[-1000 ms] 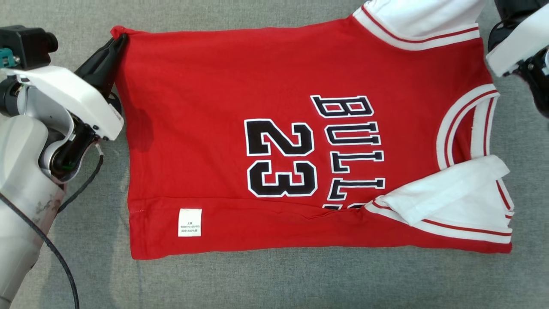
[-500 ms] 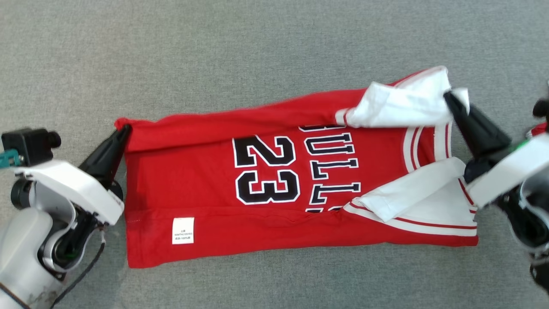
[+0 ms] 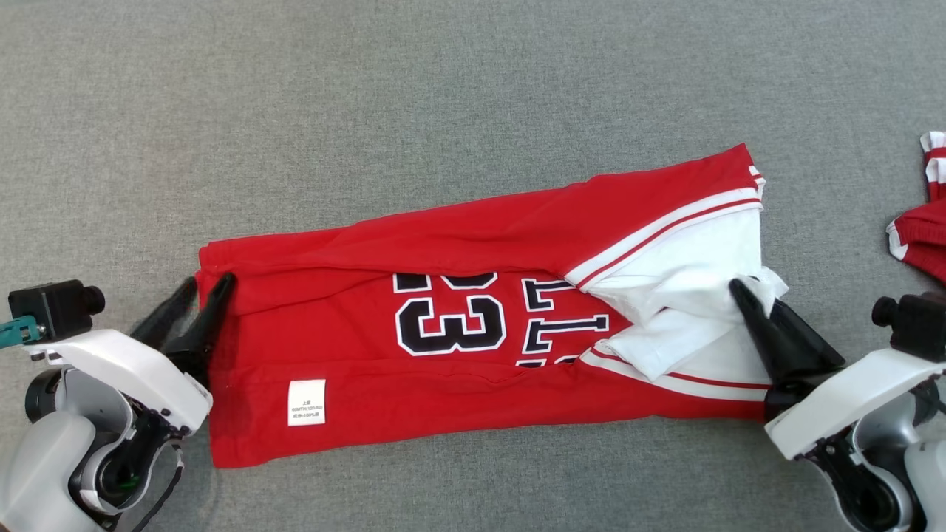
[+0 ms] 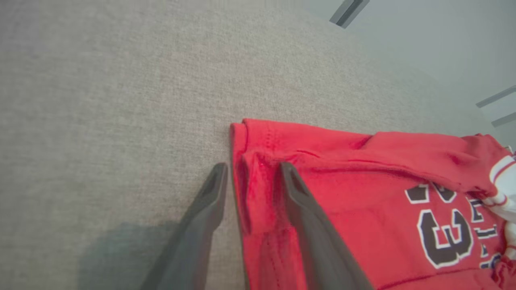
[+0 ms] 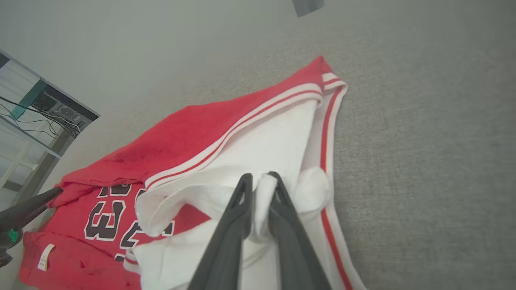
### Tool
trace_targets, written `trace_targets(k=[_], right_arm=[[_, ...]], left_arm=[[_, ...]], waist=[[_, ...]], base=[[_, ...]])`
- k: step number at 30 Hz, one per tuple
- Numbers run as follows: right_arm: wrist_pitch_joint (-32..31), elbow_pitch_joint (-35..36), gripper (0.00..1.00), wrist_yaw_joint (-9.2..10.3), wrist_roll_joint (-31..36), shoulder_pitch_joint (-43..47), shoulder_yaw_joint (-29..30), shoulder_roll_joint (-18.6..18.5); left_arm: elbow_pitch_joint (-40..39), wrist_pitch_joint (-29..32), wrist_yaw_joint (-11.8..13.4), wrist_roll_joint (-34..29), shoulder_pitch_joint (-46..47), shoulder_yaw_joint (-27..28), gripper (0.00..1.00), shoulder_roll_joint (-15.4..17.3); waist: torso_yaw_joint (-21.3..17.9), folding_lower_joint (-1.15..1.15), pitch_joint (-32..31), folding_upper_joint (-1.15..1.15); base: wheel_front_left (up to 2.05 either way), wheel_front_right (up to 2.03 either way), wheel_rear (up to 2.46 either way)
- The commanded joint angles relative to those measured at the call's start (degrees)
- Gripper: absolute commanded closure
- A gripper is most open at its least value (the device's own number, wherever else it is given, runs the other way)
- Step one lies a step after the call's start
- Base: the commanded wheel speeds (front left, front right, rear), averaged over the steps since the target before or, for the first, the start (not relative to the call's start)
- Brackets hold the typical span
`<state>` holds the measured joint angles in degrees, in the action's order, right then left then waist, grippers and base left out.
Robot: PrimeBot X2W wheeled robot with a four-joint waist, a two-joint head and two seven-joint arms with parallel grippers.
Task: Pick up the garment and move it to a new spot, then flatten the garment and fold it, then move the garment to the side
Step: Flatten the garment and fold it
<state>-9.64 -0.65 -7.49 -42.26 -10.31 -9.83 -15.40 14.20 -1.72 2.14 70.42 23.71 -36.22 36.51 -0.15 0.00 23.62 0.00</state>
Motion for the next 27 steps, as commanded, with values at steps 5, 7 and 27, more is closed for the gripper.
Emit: trace_targets(k=[5,7,27], right_arm=[[3.25,1.60,0.00,-0.01,1.61,1.72,3.22,2.77],[6.18,2.77,0.00,-0.01,3.33,2.25,5.42,4.08],[17.16,3.94,0.00,-0.01,27.88,1.58,13.44,9.30]], left_arm=[[-0.40,-7.19,1.81,-1.75,-1.21,2.74,0.00,-1.13],[-1.35,-10.64,3.37,-2.96,-1.73,4.48,0.00,-1.68],[-19.70,-13.42,12.46,-38.33,-12.96,23.31,0.00,-13.64]], waist=[[0.10,0.00,-0.59,0.00],[0.11,0.00,-0.97,0.00],[1.13,0.00,-6.99,0.00]], base=[[0.00,0.00,0.00],[0.00,0.00,0.00],[0.00,0.00,0.00]])
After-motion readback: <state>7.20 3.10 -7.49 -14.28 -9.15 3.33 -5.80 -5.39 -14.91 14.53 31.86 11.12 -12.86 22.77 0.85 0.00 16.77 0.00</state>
